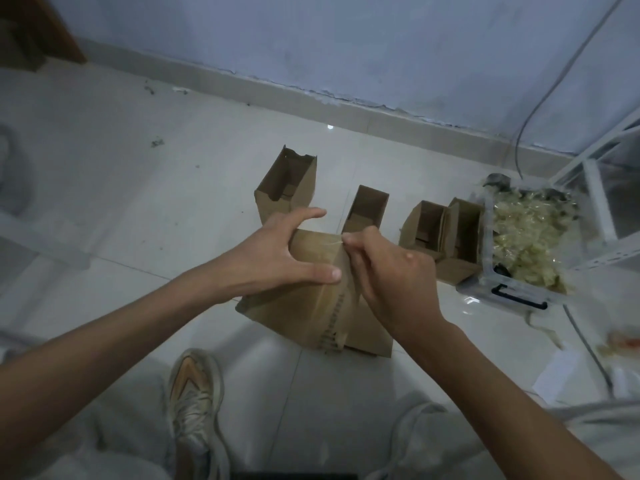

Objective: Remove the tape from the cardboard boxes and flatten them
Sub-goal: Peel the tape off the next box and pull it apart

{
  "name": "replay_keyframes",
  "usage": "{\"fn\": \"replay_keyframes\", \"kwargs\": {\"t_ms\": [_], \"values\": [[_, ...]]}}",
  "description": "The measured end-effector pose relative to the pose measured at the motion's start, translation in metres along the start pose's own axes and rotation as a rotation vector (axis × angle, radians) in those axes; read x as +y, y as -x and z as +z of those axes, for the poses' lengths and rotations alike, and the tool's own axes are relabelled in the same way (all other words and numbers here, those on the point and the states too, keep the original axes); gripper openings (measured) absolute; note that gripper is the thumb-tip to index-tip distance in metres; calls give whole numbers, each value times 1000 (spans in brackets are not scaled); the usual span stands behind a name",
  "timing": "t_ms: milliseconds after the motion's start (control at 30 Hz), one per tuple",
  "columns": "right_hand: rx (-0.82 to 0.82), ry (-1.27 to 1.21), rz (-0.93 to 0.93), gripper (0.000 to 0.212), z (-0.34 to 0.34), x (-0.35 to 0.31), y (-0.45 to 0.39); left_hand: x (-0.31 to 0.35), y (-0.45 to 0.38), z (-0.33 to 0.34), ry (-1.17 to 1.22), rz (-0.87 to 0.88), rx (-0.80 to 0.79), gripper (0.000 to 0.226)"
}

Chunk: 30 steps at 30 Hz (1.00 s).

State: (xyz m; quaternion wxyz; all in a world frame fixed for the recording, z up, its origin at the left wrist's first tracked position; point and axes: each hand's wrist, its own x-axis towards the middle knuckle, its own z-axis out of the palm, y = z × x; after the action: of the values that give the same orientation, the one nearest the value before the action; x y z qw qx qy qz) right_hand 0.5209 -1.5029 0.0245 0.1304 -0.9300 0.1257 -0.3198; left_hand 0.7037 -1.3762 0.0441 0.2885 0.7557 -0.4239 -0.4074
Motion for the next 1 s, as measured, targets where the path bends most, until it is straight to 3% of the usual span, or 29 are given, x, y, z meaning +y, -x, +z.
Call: {"fn": "replay_keyframes", "kwargs": {"t_ms": [67, 167, 333, 500, 700, 900, 1000], "values": [[-21, 4, 41, 58, -4, -1, -2, 1, 0, 2, -29, -3, 28, 84], [-51, -68, 158, 32, -3, -6, 0, 1, -1, 7, -185, -3, 62, 64], [-96, -217, 403, 2, 5, -14, 5, -1, 2, 12, -270, -41, 72, 59], [-99, -428, 600, 10, 4, -15, -1, 2, 7, 15, -333, -28, 104, 59], [-193, -636, 655, 12, 0, -10, -7, 3, 9, 14, -341, 62, 212, 60], [-223, -561, 525, 19, -7, -10, -13, 0, 11, 14, -344, 143, 280, 66], [-291, -586, 505, 9, -12, -11, -18, 0, 13, 14, -447, 217, 318, 71]]}}
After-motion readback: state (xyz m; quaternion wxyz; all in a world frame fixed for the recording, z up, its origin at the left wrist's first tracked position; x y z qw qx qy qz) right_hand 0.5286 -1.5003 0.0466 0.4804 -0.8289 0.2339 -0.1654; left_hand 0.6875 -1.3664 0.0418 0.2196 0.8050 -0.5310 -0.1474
